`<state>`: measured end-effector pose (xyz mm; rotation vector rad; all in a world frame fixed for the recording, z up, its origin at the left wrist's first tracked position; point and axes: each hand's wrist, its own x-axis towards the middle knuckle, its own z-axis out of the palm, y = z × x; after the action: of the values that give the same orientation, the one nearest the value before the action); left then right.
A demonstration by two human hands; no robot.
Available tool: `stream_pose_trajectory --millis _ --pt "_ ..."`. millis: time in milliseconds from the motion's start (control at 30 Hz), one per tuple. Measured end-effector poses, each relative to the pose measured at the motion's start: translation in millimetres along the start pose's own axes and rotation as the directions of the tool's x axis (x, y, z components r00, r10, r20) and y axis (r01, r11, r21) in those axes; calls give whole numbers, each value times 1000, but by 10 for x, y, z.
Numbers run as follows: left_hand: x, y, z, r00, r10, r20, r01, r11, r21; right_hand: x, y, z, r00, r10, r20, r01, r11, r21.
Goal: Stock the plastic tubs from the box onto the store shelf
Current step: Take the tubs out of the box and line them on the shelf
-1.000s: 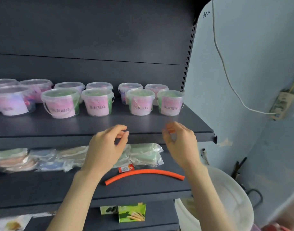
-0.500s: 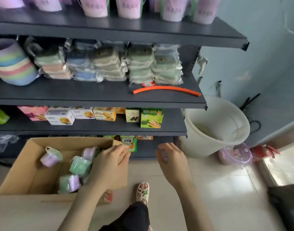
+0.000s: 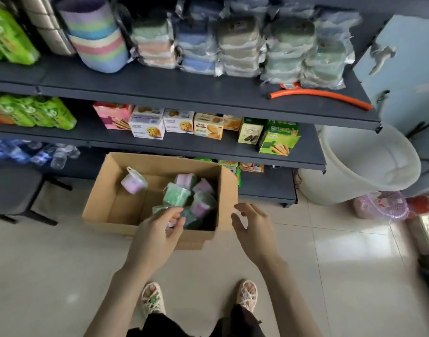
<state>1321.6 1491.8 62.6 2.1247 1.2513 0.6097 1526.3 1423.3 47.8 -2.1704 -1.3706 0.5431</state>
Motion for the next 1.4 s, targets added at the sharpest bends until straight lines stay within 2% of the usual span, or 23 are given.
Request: stream_pose_trajectory --millis 100,233,400,567,733,900,1133,1267,1333,1400 --pt "-187 -646 -428 994 -109 18 108 994 31 -26 -466 578 999 31 27 -32 999 28" --pt "-226 -1320 -810 981 -189 42 186 980 65 14 -936 1258 990 42 138 -47 998 34" --pt "33 -1792 -902 977 -184 112 182 983 30 287 -1190 1761 976 103 193 -114 992 48" --pt "468 -2236 -653 947 -256 192 266 963 -29 771 -1154 2145 956 195 219 -209 977 41" --pt "883 -2713 -169 846 -397 355 451 889 -82 1227 -867 2559 918 316 241 -337 940 53" --pt "1247 -3283 518 759 -455 466 531 847 -37 1624 -394 3138 879 405 251 -435 897 74" --pt "1452 -3975 1402 577 -543 610 676 737 17 1961 223 3903 719 648 252 -694 689 208" --pt "1558 -4203 1791 463 -522 716 728 685 28 2026 510 4185 663 698 271 -741 562 368" --pt "1567 -4227 1945 435 -502 747 737 676 25 2064 567 4292 640 698 321 -748 470 469" --pt "1566 -4230 2034 424 -500 755 741 671 28 2100 594 4375 641 677 363 -741 421 523"
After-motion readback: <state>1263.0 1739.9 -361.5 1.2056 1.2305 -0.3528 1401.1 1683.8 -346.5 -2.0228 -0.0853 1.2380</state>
